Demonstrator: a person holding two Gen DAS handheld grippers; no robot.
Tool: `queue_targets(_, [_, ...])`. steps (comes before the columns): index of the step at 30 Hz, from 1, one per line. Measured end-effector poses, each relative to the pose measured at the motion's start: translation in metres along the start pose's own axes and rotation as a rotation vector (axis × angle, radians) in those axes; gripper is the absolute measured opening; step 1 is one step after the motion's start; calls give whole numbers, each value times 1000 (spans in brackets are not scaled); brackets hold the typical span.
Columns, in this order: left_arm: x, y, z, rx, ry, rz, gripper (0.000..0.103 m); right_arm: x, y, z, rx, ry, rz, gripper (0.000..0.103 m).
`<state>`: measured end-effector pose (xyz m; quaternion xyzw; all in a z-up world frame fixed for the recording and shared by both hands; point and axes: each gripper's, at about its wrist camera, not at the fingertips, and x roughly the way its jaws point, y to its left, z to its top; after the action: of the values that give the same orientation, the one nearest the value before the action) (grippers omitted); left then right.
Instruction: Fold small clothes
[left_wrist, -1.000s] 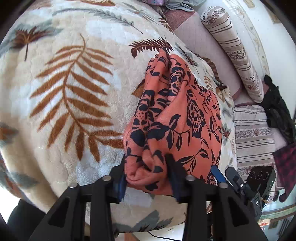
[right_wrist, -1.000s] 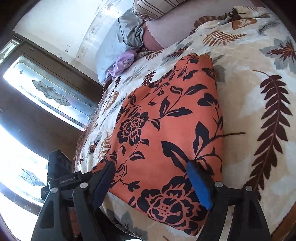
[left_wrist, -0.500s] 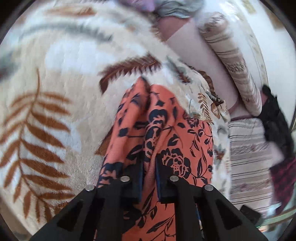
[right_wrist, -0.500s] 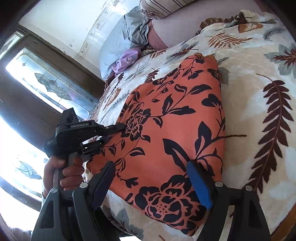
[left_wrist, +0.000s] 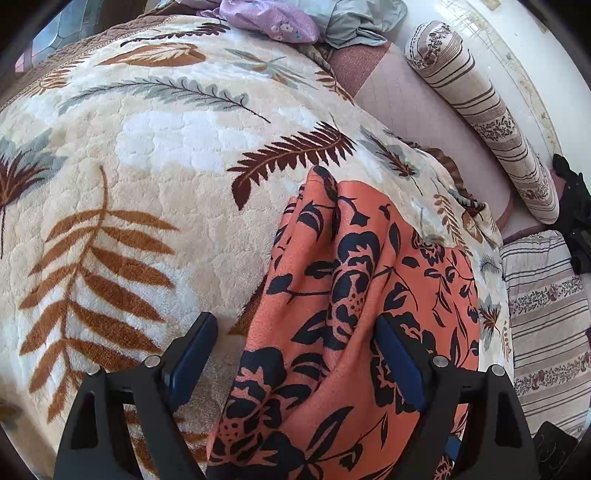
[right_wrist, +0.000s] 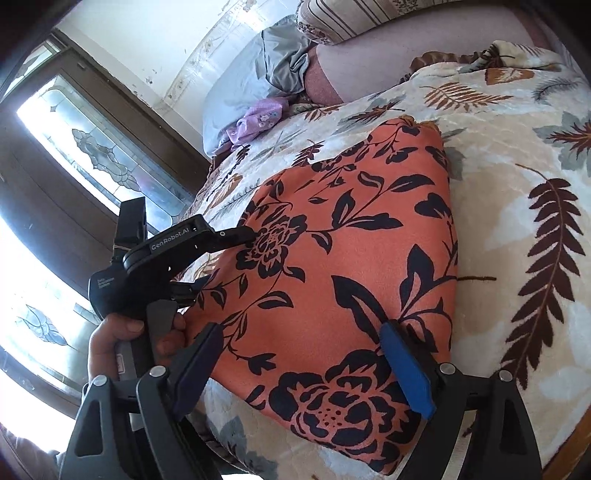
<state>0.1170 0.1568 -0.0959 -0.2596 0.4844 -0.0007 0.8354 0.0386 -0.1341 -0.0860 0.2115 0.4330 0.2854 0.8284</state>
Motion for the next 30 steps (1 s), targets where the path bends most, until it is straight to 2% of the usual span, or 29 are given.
queue_targets(14, [2,-2,-1,17,-3,9,87,2,7,-4,-38,-13,-24,94])
queue_targets(22, [2,-4,-4,54,-33,38,87,0,-3,-1,23,-7,34,94])
queue_targets(30, [-2,-3,-12,79,-77,45,88,1,-1,-1,4,-2,35,94])
